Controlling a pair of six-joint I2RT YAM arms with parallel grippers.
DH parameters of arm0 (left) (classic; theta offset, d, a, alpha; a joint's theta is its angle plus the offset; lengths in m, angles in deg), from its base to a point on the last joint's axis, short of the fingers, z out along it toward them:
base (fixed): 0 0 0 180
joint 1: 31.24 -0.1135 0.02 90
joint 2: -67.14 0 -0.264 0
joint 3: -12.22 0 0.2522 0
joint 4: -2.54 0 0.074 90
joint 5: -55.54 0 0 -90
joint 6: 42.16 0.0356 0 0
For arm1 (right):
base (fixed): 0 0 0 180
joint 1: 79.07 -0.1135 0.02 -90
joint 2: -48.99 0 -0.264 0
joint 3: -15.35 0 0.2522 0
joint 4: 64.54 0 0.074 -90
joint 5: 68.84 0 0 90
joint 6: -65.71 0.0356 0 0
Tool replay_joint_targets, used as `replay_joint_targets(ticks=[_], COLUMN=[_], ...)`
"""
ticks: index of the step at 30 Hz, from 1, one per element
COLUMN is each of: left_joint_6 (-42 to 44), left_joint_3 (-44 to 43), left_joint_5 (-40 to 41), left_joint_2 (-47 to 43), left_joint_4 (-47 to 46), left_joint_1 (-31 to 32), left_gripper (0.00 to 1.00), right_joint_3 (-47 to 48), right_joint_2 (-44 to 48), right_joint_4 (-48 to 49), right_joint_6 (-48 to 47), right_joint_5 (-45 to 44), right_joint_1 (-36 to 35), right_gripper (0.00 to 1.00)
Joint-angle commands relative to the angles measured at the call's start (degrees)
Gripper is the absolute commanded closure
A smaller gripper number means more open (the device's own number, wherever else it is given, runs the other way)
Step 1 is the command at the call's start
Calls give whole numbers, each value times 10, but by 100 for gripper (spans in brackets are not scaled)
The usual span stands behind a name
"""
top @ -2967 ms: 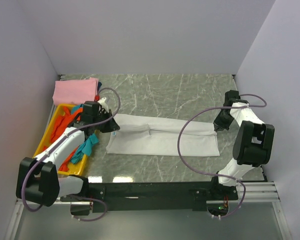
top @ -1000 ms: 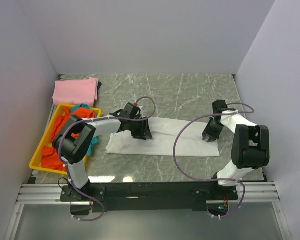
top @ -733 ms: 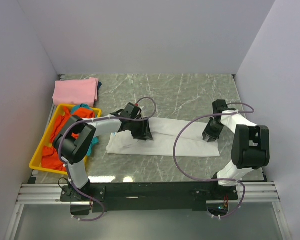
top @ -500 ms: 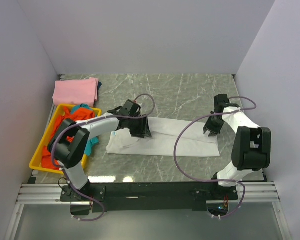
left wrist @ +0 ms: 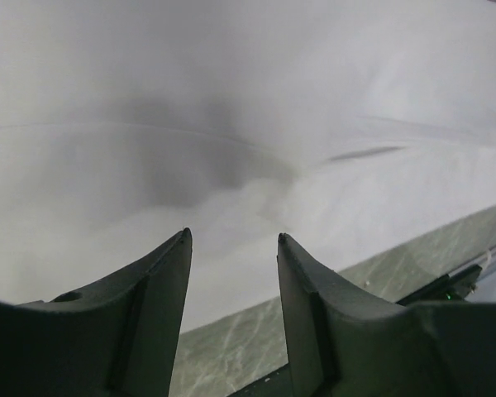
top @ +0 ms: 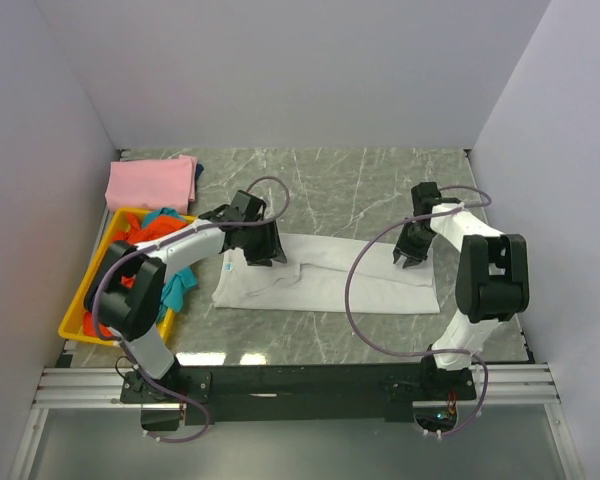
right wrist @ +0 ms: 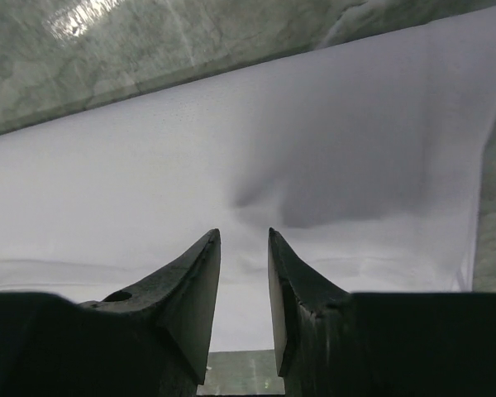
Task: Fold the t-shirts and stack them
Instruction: Fold the tshirt
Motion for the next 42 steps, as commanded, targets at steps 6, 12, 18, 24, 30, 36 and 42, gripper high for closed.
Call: replay_joint_targets(ticks=[6,12,18,24,30,36,42], left_joint_6=[25,70,113,155,165,170,183], left_joint_3=[-11,-88,-251,-460,-578,-562,-565], left_joint_5=[35,51,60,73,58,6,-39], left_joint_2=[85,171,283,413,491,499,516], left_joint_4=[10,34,76,137,143,75,39], left_joint_1=[-44,-74,-98,-103,-104,-103,-103], left_gripper=[49,49,49,49,48,47,45], right_joint_3=[-1,-17,-47,-81,-105,-97,-56], right_joint_2=[-36,-43,-28,-6,13,-6,-46], right_joint_4=[-7,-23,-35,-41,-29,-15,7], right_joint_6=[-10,0,23,61,96,119,150], right_joint_5=[4,0,2,14,46,68,91], right_joint_1=[-14,-22,-48,-95,-149,-228,-316], right_gripper=[64,65,65,65,65,65,65])
